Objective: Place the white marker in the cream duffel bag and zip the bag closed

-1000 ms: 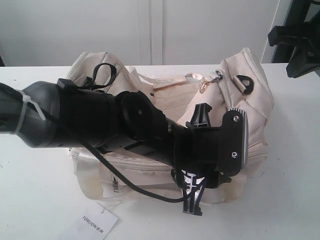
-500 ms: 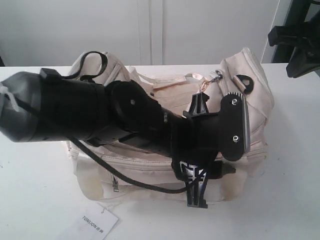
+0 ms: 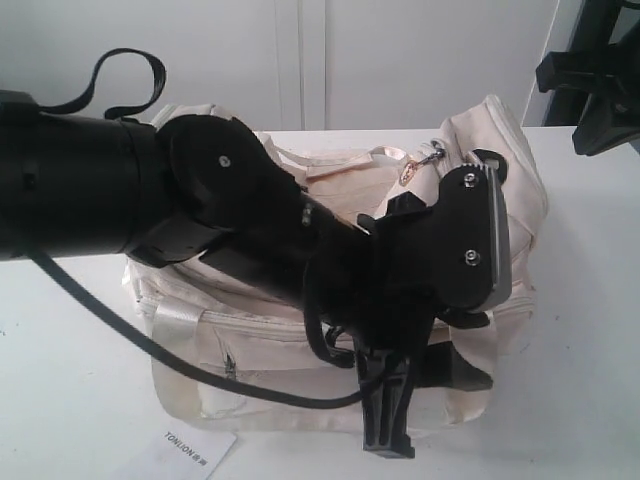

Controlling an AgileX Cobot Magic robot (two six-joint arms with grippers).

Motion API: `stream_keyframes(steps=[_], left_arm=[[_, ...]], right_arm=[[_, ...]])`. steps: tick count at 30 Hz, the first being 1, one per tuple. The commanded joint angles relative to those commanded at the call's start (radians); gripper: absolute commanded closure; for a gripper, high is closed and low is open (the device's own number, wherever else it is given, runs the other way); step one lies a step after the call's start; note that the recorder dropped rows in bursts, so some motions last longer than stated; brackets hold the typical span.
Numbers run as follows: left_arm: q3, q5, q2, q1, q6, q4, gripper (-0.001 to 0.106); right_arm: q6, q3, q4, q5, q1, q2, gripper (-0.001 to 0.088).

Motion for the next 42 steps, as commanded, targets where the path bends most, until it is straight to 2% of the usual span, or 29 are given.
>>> stream_keyframes(steps=[3,7,13,18,22,28,36,42], left_arm=[[0.0,0.058,-0.01,0.0,-0.037,0.017,0.054],[0.0,0.143,-0.03,0.0,-0.176,0.149,0.059],[0.0,0.27,-0.059,0.0,-0.451,0.437,0.085],[0.0,0.343,-0.072,0.0,-0.618,0.601,0.105],[0.0,0.374,-0.091,0.001,-0.793,0.749,0.105],[0.0,0.414,-0.126,0.011,-0.987,0.897,0.105],[0.0,0.446,-0.174,0.143,-1.135,0.905,0.105],[0.0,0.462,-0.215,0.237,-1.188,0.905,0.105]], right_arm=[[0.0,0.0,0.0,0.0,0.0,0.0,0.0868],[0.0,0.012,0.0,0.0,0.0,0.0,0.0868],[0.0,0.037,0.0,-0.002,0.0,0.0,0.0868],[0.0,0.037,0.0,-0.002,0.0,0.0,0.0868],[0.0,0.037,0.0,0.008,0.0,0.0,0.0868],[0.0,0.037,0.0,0.014,0.0,0.0,0.0868],[0.0,0.037,0.0,0.016,0.0,0.0,0.0868],[0.0,0.037,0.0,0.016,0.0,0.0,0.0868]])
